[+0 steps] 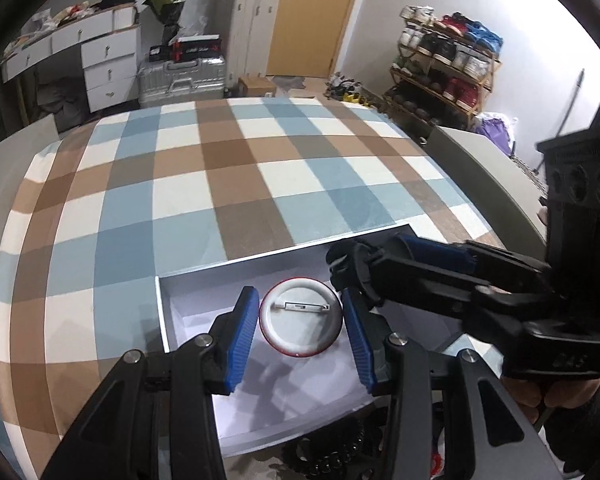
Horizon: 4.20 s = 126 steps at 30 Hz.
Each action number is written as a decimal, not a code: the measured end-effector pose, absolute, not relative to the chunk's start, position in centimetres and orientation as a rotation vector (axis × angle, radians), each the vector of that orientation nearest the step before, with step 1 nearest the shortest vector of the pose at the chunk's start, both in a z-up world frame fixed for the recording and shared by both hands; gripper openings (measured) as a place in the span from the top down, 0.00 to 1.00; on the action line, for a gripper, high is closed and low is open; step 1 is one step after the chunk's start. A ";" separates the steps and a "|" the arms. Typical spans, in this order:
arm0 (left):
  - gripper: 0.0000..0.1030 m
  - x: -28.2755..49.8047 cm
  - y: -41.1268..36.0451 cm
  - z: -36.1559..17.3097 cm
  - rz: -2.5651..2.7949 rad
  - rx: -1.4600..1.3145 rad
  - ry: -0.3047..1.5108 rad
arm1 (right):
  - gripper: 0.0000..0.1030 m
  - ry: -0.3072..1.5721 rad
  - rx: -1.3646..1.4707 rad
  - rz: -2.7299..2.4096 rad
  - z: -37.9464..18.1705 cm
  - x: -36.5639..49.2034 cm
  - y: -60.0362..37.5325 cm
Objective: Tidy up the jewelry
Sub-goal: 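Carry the claw clip and badge into the grey box and open both tools, then lift both open tools away from the grey box, then grasp the red-printed white badge with the right tool while the left tool grasps a clear ring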
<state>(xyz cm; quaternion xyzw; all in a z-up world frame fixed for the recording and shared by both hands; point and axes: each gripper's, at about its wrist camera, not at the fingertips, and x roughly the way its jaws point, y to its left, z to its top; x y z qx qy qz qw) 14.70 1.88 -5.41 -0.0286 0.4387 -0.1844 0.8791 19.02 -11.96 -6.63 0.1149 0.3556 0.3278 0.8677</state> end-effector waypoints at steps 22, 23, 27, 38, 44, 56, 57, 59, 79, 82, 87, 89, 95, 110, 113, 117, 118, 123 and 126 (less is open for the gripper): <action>0.37 10.7 2.3 -1.9 -0.298 -0.050 0.777 | 0.15 0.537 0.257 0.621 -1.4 12.9 -15.6; 0.29 10.4 2.3 -1.7 -0.293 -0.051 0.770 | 0.15 0.521 0.246 0.623 -1.1 12.4 -15.6; 0.20 8.6 2.3 -0.8 -0.269 -0.049 0.697 | 0.06 0.437 0.197 0.620 0.1 9.6 -15.9; 0.04 4.5 2.2 0.1 -0.197 -0.069 0.539 | 0.00 0.312 0.074 0.592 0.9 2.9 -16.0; 0.01 2.3 1.9 -0.9 -0.105 -0.056 0.493 | 0.00 0.348 0.057 0.567 -1.1 0.9 -16.1; 0.01 0.4 3.7 -6.2 0.002 -0.094 0.651 | 0.00 0.538 -0.048 0.530 -7.1 -0.6 -15.4; 0.01 0.1 3.7 -6.4 -0.005 -0.087 0.656 | 0.02 0.555 -0.063 0.524 -7.6 -0.7 -15.1; 0.01 -0.7 3.7 -6.8 -0.020 -0.085 0.658 | 0.03 0.583 -0.068 0.533 -8.5 -0.5 -14.9; 0.01 -1.5 3.6 -8.7 -0.056 -0.117 0.737 | 0.48 0.761 -0.028 0.449 -12.2 3.0 -14.0; 0.01 -1.5 3.6 -8.8 -0.061 -0.116 0.749 | 0.52 0.763 -0.047 0.448 -12.3 2.9 -13.5; 0.01 -1.8 3.2 -8.8 -0.069 -0.104 0.756 | 0.63 0.757 -0.059 0.458 -12.3 2.8 -13.1; 0.01 -1.8 3.1 -8.7 -0.069 -0.098 0.756 | 0.68 0.761 -0.045 0.468 -12.3 2.9 -13.2; 0.01 -1.7 2.8 -8.6 -0.072 -0.092 0.765 | 0.80 0.756 0.043 0.489 -11.8 2.9 -14.3; 0.01 0.8 -3.4 -7.8 -0.285 0.021 0.817 | 0.94 0.666 0.225 0.544 -9.7 2.0 -18.1; 0.01 1.6 -5.2 -7.8 -0.346 0.079 0.825 | 0.94 0.647 0.237 0.531 -9.3 1.8 -19.2; 0.11 2.2 -6.4 -8.2 -0.387 0.135 0.836 | 0.93 0.635 0.249 0.509 -9.3 1.6 -20.6; 0.14 2.3 -6.5 -8.3 -0.403 0.144 0.843 | 0.93 0.637 0.252 0.506 -9.3 1.6 -20.8; 0.41 2.8 -6.1 -8.5 -0.441 0.117 0.890 | 0.93 0.642 0.258 0.497 -9.8 1.4 -21.6; 0.54 3.3 -5.5 -8.9 -0.459 0.087 0.938 | 0.93 0.637 0.260 0.497 -10.0 1.4 -21.8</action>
